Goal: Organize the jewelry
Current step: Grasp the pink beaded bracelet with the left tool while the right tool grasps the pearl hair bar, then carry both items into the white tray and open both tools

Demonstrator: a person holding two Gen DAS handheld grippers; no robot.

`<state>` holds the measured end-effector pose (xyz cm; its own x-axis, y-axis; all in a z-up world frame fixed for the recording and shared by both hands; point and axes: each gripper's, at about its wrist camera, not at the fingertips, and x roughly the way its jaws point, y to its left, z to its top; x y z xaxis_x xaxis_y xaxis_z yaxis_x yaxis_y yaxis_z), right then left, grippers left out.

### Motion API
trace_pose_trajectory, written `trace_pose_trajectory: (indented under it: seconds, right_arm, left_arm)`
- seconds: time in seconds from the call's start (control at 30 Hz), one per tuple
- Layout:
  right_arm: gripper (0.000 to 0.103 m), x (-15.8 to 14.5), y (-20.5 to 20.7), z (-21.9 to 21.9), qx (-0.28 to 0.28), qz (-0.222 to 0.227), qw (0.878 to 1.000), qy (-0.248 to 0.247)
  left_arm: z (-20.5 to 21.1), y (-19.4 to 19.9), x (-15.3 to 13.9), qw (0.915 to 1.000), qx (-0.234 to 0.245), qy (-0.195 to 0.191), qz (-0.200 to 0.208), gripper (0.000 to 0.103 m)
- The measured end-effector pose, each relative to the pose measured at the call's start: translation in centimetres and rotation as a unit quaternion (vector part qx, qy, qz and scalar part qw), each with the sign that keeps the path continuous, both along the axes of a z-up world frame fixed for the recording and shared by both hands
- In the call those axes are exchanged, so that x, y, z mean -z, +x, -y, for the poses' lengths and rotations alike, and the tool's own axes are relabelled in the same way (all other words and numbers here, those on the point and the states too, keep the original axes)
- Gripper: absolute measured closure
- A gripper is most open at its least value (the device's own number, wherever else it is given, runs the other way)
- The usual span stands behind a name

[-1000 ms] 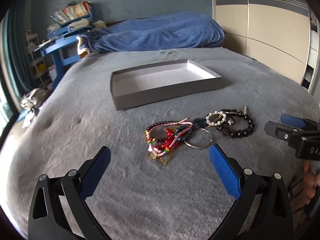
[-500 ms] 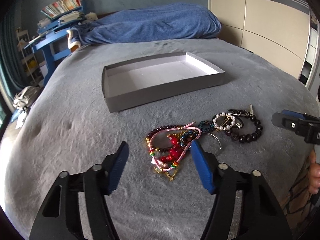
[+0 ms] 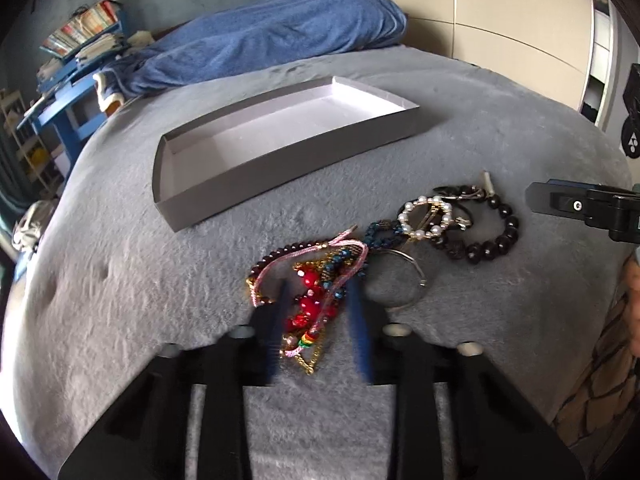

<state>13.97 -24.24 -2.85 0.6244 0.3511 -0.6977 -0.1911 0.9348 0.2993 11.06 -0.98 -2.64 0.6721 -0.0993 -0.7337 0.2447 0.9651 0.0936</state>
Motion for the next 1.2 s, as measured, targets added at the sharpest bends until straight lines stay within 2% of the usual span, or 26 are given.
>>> trace_pose_trajectory:
  seconds: [0.03, 0.13, 0.3, 0.4, 0.47, 0.7, 0.8, 0.87, 0.93, 1.0, 1.07, 1.2]
  right_arm:
    - [0.027, 0.1, 0.1, 0.1, 0.001, -0.002, 1.0, 0.002]
    - [0.033, 0.2, 0.4, 0.3, 0.005, -0.008, 1.0, 0.011]
    - [0.041, 0.3, 1.3, 0.8, 0.009, -0.02, 0.999, 0.028]
    - [0.047, 0.6, 2.4, 1.3, 0.013, -0.041, 0.998, 0.055]
    - [0.047, 1.0, 3.1, 1.7, 0.022, -0.059, 0.995, 0.076]
    - [0.059, 2.7, 5.8, 2.5, 0.05, -0.129, 0.979, 0.15]
    - [0.065, 3.4, 6.8, 2.0, 0.054, -0.149, 0.974, 0.162]
    - [0.077, 3.7, 7.3, 2.0, 0.062, -0.156, 0.971, 0.169]
    - [0.093, 4.2, 7.7, 2.4, 0.072, -0.162, 0.967, 0.185]
    - [0.097, 4.4, 8.2, 2.8, 0.081, -0.165, 0.963, 0.197]
    - [0.097, 4.3, 8.5, 3.0, 0.087, -0.163, 0.961, 0.204]
    - [0.097, 3.2, 8.8, 2.8, 0.083, -0.144, 0.965, 0.204]
  left_arm:
    - [-0.2, 0.0, -0.2, 1.0, -0.001, -0.001, 0.005, 0.096]
    - [-0.8, -0.2, -1.4, 0.9995, -0.003, -0.015, 0.027, 0.1]
    - [-2.7, -0.2, -3.4, 0.9969, -0.027, -0.043, 0.06, 0.1]
    - [-4.0, 0.0, -4.5, 0.9945, -0.044, -0.06, 0.074, 0.1]
    - [-4.7, 0.3, -5.2, 0.9932, -0.052, -0.065, 0.082, 0.1]
    - [-5.1, 0.6, -6.0, 0.9922, -0.053, -0.072, 0.087, 0.1]
    - [-4.7, 0.8, -6.3, 0.9924, -0.047, -0.071, 0.088, 0.1]
    - [-4.5, 0.8, -6.4, 0.9925, -0.043, -0.069, 0.091, 0.1]
    - [-4.4, 0.9, -6.6, 0.9924, -0.042, -0.069, 0.092, 0.1]
    - [-4.4, 1.2, -6.7, 0.9925, -0.042, -0.069, 0.092, 0.1]
    - [-4.4, 1.4, -6.8, 0.9925, -0.042, -0.069, 0.092, 0.1]
    - [-4.8, 2.3, -7.3, 0.992, -0.044, -0.079, 0.088, 0.1]
